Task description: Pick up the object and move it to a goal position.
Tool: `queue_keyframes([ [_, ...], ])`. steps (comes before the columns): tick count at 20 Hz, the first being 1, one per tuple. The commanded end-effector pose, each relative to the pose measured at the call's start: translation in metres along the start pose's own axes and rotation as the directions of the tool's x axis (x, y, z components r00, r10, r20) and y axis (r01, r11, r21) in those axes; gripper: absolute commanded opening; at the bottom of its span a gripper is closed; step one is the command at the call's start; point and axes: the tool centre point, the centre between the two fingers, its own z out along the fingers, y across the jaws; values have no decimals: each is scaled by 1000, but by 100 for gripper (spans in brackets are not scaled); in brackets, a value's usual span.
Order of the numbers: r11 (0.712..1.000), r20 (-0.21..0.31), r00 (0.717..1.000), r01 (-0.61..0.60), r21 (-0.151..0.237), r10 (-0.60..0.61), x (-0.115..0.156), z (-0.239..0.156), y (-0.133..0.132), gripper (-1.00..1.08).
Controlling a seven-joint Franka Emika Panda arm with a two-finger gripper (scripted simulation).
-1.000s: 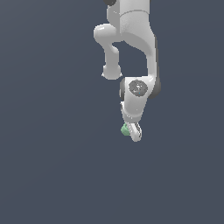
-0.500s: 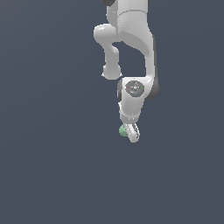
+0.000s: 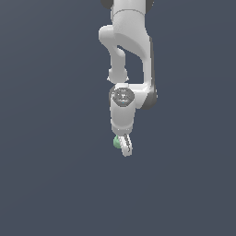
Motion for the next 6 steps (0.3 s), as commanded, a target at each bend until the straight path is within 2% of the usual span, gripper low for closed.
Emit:
queue_keyframes([
  [1,1000,0,1000,2,0,-2,11,-2,-3,-100],
  [6,1000,0,1000,2,0,-2,19,-4,-5,-100],
])
